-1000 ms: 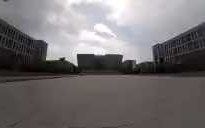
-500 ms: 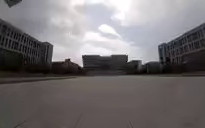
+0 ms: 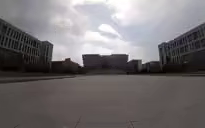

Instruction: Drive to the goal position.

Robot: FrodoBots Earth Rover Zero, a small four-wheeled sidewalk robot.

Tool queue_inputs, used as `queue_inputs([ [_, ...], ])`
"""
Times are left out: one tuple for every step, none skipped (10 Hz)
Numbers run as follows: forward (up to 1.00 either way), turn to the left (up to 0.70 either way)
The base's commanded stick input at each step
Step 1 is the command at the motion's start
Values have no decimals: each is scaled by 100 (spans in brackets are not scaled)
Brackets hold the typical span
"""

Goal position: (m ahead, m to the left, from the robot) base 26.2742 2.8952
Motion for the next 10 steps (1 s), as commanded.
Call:
queue_inputs([
  [70,0],
  [70,0],
  [70,0],
  [70,0],
  [70,0],
  [70,0],
  [70,0],
  [70,0],
  [70,0],
  [70,0],
])
